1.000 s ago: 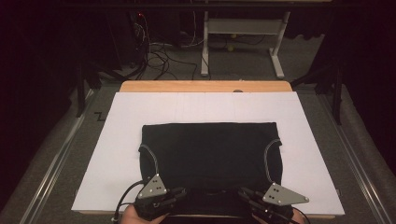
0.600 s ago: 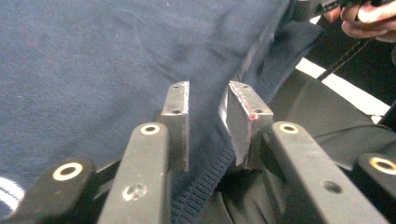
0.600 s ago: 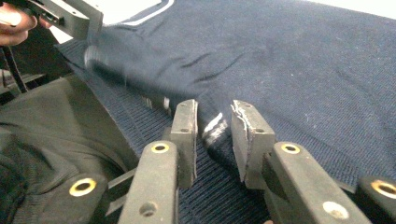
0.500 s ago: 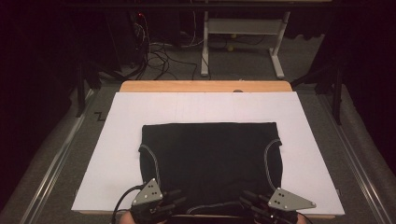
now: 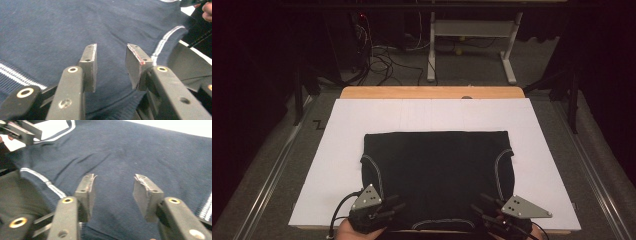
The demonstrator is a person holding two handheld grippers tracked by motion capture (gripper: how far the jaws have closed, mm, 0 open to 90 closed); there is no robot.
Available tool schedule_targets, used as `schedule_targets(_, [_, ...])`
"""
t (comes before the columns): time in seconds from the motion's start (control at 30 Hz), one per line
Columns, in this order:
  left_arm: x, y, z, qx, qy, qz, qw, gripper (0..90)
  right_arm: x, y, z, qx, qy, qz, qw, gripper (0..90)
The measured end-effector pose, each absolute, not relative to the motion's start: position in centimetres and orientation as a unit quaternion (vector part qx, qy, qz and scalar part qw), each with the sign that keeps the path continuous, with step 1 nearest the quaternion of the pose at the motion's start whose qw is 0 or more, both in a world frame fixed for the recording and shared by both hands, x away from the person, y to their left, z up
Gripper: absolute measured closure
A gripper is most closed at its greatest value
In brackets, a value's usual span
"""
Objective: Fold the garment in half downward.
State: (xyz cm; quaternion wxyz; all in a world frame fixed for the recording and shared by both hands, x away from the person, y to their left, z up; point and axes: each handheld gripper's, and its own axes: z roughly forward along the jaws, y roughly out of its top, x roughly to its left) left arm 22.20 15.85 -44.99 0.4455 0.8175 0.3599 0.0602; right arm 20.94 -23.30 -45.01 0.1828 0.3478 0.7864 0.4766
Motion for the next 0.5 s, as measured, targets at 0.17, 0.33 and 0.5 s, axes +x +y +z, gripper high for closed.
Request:
schedule_targets(0.17, [22.7, 16.5, -45.1, 0.813, 0.369, 0.071, 0.445, 51.7, 21.5, -23.8, -45.2, 0.368, 0.776, 0.475, 0.192, 42.1])
schedule_targets(0.33, [23.1, 17.4, -45.2, 0.804, 0.378, 0.097, 0.449, 41.1, 21.8, -23.9, -45.4, 0.372, 0.773, 0.476, 0.194, 36.5])
schedule_targets(0.5, [23.6, 18.5, -45.1, 0.789, 0.393, 0.097, 0.462, 32.4, 22.2, -24.0, -45.4, 0.379, 0.766, 0.479, 0.200, 29.0])
